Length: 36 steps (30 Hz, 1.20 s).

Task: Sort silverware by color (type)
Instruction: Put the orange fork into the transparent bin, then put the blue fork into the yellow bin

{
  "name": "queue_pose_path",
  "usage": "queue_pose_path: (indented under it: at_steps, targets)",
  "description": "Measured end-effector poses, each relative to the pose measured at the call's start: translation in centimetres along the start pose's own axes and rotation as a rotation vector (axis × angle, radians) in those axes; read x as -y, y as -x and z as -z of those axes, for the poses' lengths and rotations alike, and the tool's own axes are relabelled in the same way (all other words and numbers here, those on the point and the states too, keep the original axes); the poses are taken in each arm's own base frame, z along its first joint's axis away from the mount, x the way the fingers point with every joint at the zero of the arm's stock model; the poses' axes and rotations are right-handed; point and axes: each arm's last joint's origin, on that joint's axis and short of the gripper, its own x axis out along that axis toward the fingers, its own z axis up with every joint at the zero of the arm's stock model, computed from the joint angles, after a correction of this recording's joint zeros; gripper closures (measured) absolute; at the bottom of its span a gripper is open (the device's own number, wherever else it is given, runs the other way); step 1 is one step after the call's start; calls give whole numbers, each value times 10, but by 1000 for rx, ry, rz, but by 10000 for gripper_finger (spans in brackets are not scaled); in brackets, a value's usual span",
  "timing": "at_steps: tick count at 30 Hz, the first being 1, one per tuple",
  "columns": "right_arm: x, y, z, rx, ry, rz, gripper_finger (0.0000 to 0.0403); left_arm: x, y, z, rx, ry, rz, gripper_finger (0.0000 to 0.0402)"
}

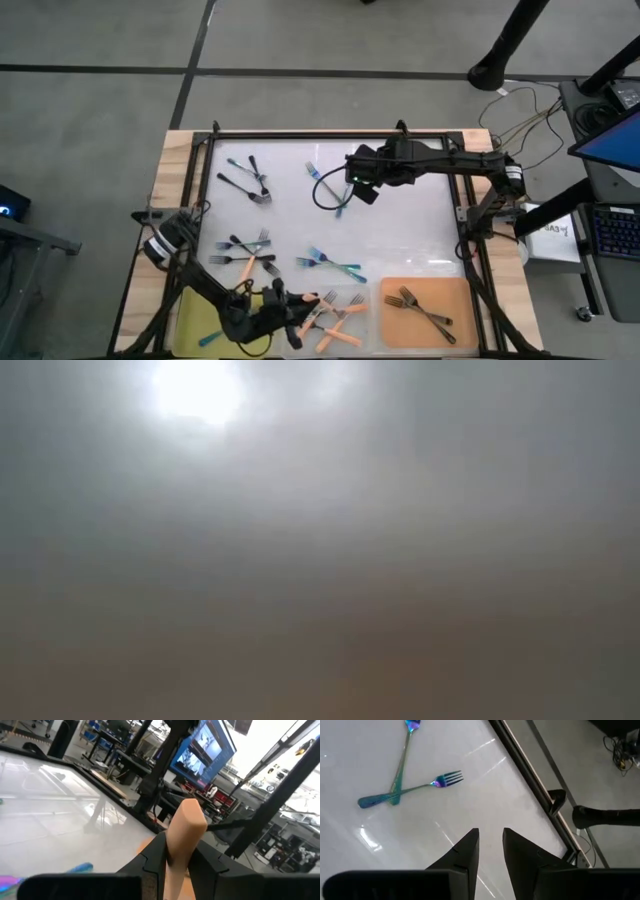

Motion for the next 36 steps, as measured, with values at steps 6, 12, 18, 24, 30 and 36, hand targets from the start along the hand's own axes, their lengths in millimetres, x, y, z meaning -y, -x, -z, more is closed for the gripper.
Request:
queue_pose_path:
  at_steps: [6,12,18,24,30,36]
  targets:
    - [0,0,0,1,-3,-4,320,4,10,14,-25,1,29,351]
    - [0,0,0,1,-3,-4,316,9,14,18,-36,-25,37,346]
    - [0,0,0,3,-4,-5,321,9,9,18,-50,-26,78,306]
    - [0,0,0,3,-2,-5,314,12,10,4,3,-286,-29,246]
    - [0,0,0,2,-1,-5,313,28,23,-35,24,-491,-205,210]
    - [-2,-1,0,-11,23,-32,322,42,34,-73,14,-480,-239,210]
